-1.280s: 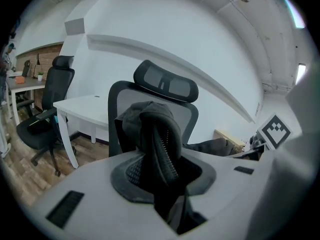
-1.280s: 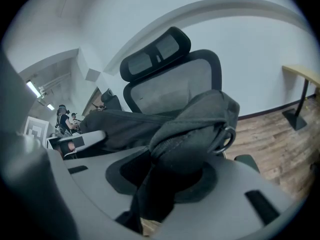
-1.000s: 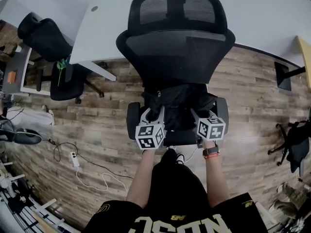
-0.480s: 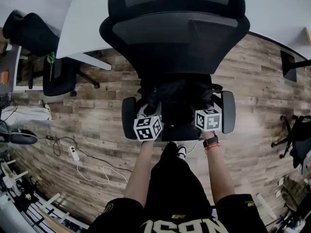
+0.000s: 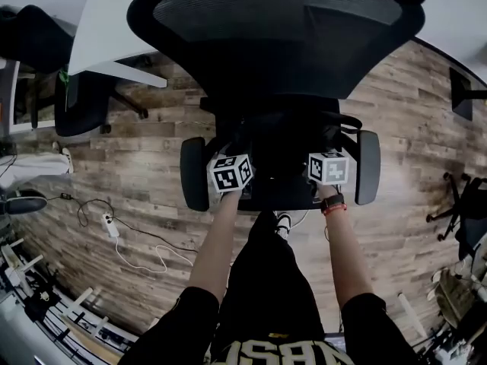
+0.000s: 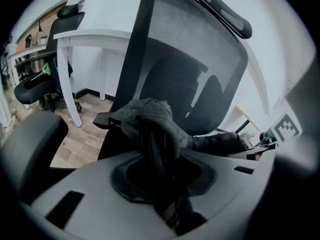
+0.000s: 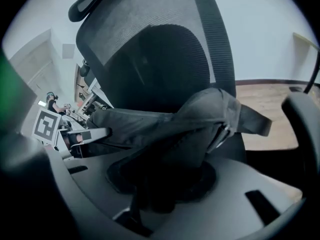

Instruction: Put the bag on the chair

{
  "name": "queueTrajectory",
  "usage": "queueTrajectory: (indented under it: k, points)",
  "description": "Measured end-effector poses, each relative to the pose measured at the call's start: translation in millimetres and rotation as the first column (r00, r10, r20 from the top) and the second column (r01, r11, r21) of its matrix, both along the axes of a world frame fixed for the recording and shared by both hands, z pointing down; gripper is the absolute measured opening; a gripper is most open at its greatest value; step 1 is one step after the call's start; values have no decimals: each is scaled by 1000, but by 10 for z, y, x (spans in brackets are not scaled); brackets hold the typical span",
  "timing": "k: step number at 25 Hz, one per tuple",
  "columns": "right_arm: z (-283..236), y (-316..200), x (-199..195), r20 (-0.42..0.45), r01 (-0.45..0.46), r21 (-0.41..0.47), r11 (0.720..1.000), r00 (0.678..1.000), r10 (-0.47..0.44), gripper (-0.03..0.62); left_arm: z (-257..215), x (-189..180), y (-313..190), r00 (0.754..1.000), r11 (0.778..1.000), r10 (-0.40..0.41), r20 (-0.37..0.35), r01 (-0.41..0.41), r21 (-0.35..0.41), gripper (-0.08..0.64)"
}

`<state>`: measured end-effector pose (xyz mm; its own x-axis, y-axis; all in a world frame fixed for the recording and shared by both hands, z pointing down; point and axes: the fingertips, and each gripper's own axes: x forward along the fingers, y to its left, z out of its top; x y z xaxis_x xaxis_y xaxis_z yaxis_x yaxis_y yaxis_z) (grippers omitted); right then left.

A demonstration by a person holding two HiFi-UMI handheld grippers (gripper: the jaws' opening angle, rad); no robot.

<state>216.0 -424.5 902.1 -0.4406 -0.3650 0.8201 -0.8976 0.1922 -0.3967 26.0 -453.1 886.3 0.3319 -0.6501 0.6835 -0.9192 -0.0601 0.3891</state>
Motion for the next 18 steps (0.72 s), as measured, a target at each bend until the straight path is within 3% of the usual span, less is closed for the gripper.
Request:
queueTrajectory:
  k: [4,12,18]
  points:
    - [310,-9,36,15,-12,-33,999,1000,12,138,314,-46,-19,1000,999,-24,12,25,-24,112]
    - [785,-173,274,-61,-14,-46,999,998,12,155,750,-222,-341,996,1000,8,85,-6,-29,126]
    - [1072,-199,481,-105,-49,-82,995,994,40,189,1057,-370,-496,992,997,-32,126,41,-65,166]
